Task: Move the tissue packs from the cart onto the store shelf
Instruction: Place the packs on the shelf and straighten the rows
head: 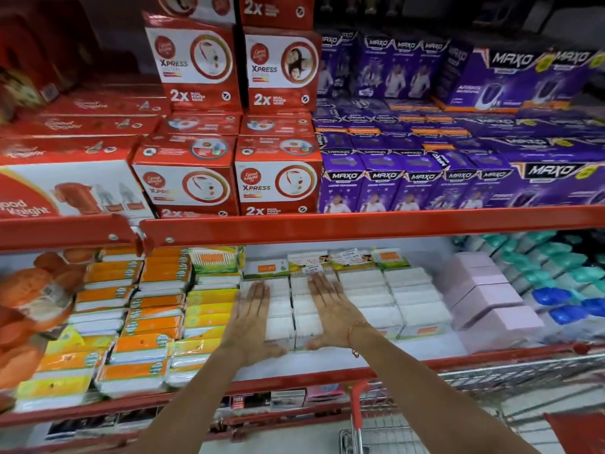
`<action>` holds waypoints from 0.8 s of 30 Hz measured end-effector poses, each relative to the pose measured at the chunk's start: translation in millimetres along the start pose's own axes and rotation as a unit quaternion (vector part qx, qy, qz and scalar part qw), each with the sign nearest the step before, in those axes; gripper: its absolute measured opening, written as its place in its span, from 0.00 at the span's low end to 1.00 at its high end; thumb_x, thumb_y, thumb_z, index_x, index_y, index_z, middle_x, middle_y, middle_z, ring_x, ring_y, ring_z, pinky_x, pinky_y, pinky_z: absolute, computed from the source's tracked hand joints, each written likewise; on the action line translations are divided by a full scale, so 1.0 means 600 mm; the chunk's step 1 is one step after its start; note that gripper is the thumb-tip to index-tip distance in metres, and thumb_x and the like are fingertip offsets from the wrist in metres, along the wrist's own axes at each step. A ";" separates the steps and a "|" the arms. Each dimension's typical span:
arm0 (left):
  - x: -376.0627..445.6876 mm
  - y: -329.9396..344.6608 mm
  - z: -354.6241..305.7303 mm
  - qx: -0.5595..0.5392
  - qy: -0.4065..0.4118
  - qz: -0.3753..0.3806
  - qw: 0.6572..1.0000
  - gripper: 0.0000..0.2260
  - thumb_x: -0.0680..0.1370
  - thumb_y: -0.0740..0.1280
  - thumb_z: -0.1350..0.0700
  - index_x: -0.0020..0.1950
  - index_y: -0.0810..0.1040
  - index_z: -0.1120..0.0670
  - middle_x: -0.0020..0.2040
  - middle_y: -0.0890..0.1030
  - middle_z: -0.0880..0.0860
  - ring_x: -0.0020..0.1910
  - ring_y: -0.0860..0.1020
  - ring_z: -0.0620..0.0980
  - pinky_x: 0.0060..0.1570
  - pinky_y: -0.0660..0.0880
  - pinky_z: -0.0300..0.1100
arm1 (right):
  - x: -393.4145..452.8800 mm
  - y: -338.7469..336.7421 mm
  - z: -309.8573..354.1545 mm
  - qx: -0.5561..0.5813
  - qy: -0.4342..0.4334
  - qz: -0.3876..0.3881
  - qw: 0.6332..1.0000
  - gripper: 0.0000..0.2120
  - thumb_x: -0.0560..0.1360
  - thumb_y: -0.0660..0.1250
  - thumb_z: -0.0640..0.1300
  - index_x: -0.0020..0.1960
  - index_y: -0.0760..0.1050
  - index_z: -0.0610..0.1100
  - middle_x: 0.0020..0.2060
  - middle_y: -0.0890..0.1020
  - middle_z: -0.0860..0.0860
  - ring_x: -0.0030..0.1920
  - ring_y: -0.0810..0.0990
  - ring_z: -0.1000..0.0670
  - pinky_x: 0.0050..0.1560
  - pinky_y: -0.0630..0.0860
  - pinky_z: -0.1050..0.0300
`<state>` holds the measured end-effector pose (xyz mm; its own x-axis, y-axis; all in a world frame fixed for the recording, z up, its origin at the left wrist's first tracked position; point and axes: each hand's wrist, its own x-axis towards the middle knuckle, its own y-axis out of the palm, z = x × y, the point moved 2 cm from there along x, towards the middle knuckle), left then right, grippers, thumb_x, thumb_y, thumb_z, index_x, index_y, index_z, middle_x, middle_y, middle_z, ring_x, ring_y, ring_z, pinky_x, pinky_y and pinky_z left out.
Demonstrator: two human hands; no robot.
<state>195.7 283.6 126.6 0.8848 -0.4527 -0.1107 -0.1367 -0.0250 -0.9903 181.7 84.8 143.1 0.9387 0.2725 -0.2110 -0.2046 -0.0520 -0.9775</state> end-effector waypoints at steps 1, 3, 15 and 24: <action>0.001 -0.004 -0.007 -0.010 -0.005 0.002 1.000 0.64 0.52 0.51 0.19 0.69 0.26 0.59 0.74 0.31 0.56 0.75 0.33 0.55 0.66 0.19 0.52 | -0.006 -0.003 -0.003 0.004 0.001 -0.007 1.000 0.64 0.62 0.66 0.72 0.74 0.29 0.38 0.75 0.33 0.42 0.75 0.32 0.43 0.78 0.39 0.43; 0.003 -0.009 -0.030 -0.036 -0.010 -0.024 0.999 0.69 0.48 0.54 0.17 0.71 0.26 0.58 0.74 0.33 0.57 0.75 0.32 0.54 0.61 0.15 0.48 | -0.020 -0.011 -0.016 0.017 -0.001 -0.023 1.000 0.65 0.60 0.64 0.75 0.75 0.31 0.39 0.76 0.34 0.43 0.76 0.32 0.45 0.78 0.38 0.43; 0.108 -0.039 -0.289 -0.024 0.088 0.008 0.996 0.60 0.63 0.62 0.26 0.75 0.35 0.62 0.77 0.35 0.59 0.75 0.33 0.57 0.74 0.32 0.54 | -0.136 -0.039 -0.296 0.015 0.064 0.012 0.998 0.70 0.55 0.67 0.76 0.75 0.30 0.41 0.75 0.33 0.47 0.77 0.35 0.47 0.78 0.41 0.45; 0.126 -0.012 -0.339 -0.012 0.048 0.032 0.998 0.48 0.74 0.57 0.33 0.75 0.36 0.63 0.77 0.35 0.61 0.76 0.35 0.58 0.76 0.38 0.54 | -0.135 0.020 -0.314 0.012 0.072 0.027 0.997 0.61 0.65 0.71 0.64 0.75 0.33 0.35 0.76 0.37 0.41 0.77 0.37 0.41 0.78 0.39 0.49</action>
<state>173.2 68.3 142.4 0.8268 -0.5380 -0.1642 -0.2030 -0.0132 -0.9791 155.6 -118.7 147.4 0.9560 0.1289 -0.2634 -0.2604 -0.0399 -0.9647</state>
